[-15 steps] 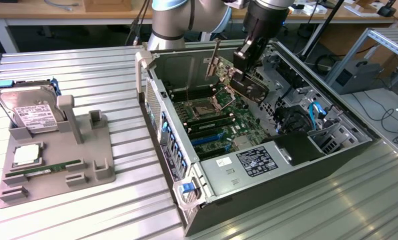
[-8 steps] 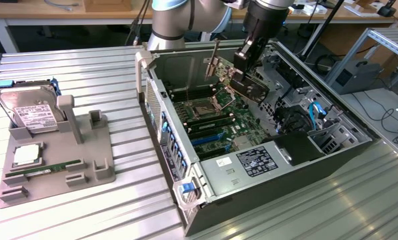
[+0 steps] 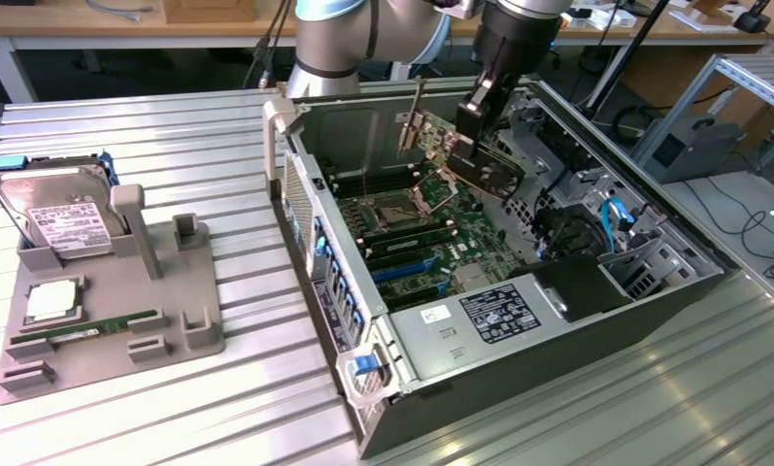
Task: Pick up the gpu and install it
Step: 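Insert the gpu into the slot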
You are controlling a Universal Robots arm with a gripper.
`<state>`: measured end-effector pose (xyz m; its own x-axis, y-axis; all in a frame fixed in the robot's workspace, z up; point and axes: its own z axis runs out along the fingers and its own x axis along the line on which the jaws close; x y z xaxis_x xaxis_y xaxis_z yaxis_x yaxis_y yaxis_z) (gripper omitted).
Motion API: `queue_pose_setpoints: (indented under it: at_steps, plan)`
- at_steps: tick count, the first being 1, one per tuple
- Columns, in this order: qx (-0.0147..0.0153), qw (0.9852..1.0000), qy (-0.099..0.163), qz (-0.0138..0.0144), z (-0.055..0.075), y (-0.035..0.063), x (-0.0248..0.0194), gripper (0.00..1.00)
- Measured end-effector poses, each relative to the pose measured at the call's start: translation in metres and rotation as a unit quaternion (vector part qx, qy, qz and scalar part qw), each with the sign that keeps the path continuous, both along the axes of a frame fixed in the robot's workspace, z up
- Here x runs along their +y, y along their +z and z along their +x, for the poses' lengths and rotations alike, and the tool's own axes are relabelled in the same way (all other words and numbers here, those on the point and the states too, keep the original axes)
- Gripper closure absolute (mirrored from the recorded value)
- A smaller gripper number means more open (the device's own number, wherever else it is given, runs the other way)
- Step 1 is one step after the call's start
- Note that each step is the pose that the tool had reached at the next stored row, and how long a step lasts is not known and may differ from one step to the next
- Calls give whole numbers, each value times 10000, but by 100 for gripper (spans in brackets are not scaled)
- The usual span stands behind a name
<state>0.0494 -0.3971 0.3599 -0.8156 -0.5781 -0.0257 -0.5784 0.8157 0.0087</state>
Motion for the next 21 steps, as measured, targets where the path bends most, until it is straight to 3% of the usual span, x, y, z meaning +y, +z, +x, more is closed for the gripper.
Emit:
queue_pose_setpoints:
  at_steps: [21]
  plan:
    - [0,9980,625,0,0,-4,0,73]
